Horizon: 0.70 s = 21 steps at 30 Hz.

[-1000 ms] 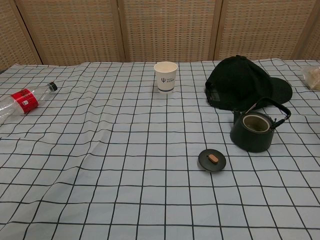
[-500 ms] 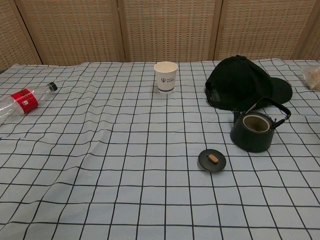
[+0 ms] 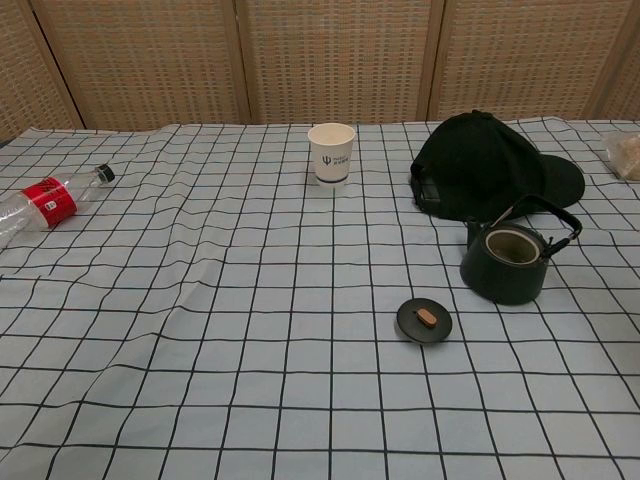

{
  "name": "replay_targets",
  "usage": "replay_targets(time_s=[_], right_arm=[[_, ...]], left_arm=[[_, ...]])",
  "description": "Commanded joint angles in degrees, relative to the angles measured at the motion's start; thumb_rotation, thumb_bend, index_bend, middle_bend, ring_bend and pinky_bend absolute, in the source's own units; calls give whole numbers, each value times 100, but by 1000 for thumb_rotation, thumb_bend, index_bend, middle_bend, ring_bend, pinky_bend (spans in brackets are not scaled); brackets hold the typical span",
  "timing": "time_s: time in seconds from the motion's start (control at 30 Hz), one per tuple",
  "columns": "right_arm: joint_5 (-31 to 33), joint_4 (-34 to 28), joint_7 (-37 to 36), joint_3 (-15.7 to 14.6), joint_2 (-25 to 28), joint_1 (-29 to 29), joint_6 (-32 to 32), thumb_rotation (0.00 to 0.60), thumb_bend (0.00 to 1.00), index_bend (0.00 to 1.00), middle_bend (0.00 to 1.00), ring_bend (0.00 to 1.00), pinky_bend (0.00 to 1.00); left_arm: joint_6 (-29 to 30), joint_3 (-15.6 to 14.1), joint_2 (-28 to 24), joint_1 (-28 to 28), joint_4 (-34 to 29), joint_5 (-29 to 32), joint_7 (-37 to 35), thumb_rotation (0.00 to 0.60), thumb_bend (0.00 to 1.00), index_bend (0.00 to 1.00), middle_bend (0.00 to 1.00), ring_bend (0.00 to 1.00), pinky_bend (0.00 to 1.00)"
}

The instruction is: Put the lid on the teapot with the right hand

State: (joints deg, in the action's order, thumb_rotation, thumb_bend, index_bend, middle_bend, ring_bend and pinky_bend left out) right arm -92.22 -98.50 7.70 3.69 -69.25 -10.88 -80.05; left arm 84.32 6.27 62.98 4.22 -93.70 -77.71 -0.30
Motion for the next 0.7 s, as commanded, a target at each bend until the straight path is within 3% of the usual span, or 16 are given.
replay_targets(time_s=[0.03,0.23,0.7], right_arm=[[-22,-204,386,-15,-227,-239,359,600,153,265,0,0,0],[184,-334,848,33,-623,-493,790,600,207,312,0,0,0],[901,-325,1652,288,-1497,-1013,1480,600,254,308,0,0,0]], left_arm=[[-6,-1,-2,1,6,0,-15,600,24,0,0,0,0],[-61,-8,6,25,24,7,-14,600,24,0,0,0,0],[-114,-29,30,59,27,-9,32,600,24,0,0,0,0]])
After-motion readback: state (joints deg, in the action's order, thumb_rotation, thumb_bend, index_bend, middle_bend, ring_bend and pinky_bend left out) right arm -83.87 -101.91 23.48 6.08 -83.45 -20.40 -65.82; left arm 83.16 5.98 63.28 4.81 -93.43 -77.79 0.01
